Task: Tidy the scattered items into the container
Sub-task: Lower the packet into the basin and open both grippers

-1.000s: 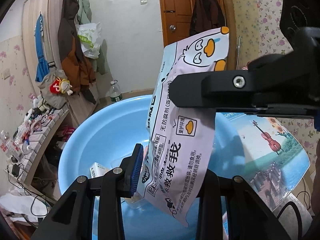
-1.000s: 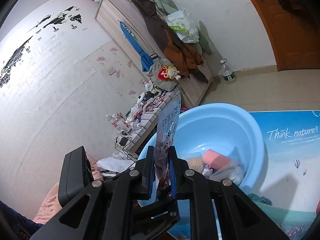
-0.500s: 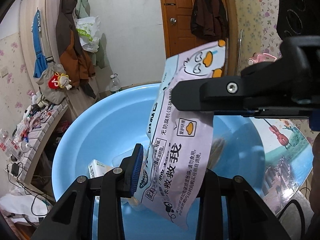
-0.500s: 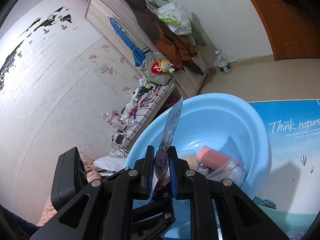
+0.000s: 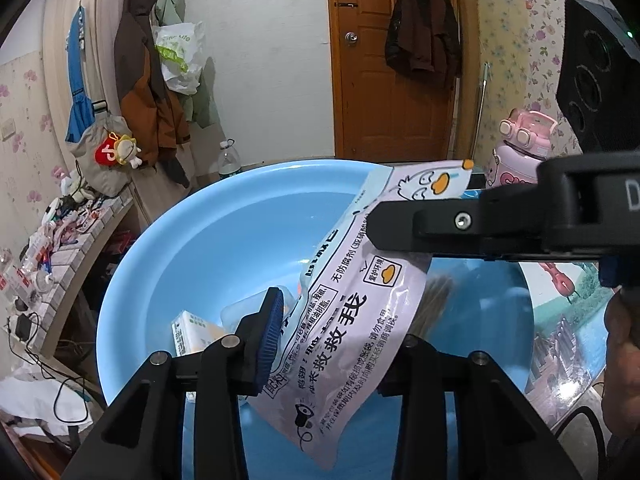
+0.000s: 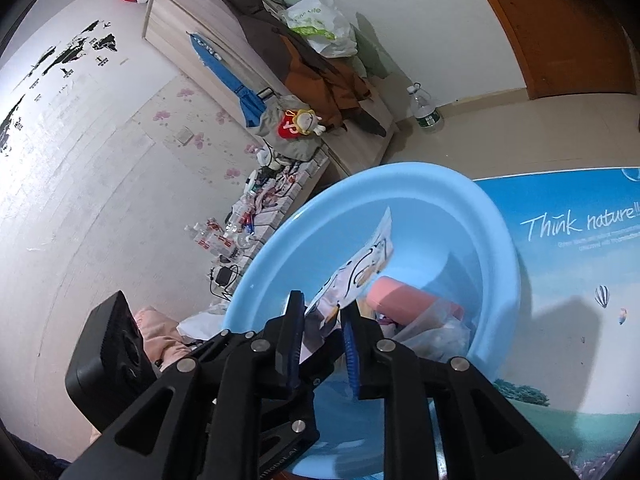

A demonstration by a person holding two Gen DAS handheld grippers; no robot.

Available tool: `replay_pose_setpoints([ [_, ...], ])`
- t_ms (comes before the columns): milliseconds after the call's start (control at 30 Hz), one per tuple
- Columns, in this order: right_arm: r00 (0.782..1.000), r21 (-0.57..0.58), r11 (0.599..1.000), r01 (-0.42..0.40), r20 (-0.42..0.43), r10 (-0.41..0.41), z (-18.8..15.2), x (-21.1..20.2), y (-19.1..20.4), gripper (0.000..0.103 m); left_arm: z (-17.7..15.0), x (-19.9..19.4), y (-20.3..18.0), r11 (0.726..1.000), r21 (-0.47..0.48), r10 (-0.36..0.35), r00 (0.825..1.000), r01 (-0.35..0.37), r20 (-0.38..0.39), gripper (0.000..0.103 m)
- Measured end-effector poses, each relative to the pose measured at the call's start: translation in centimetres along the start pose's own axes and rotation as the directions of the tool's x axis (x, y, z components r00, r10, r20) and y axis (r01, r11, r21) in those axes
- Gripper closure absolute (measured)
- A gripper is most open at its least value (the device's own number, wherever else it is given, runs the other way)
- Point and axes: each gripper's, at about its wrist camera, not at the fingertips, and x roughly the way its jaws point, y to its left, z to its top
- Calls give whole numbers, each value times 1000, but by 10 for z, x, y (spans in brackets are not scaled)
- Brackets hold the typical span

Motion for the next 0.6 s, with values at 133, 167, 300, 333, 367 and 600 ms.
replay_pose_setpoints([
  [133, 1000, 3, 1000, 10, -5, -10, -1, 1, -3, 84, -2, -3, -1, 1000, 0, 1, 1000, -1, 3, 65],
  [167, 1000, 0, 1000, 12, -5, -12, -1, 1, -3, 84, -2, -3, -2, 1000, -1, 1, 1000, -1, 3, 65],
  [300, 999, -20, 999, 37, -3, -37, -2, -1, -2, 83, -3, -4, -2, 1000, -2, 7, 1000, -7, 3, 64],
  [333, 999, -21, 999, 41, -4, -41, -2, -1, -2, 83, -3, -5, -2, 1000, -3, 8, 1000, -8, 3, 64],
  [367, 999, -19, 999, 43, -4, -43, -2, -1, -1, 83, -4, -5, -2, 1000, -5, 7, 1000, -7, 2, 64],
  [600, 998, -16, 998, 55, -4, -55, -4, -2, 1, 83, -2, -5, -2, 1000, -3, 11, 1000, -11, 0, 61],
])
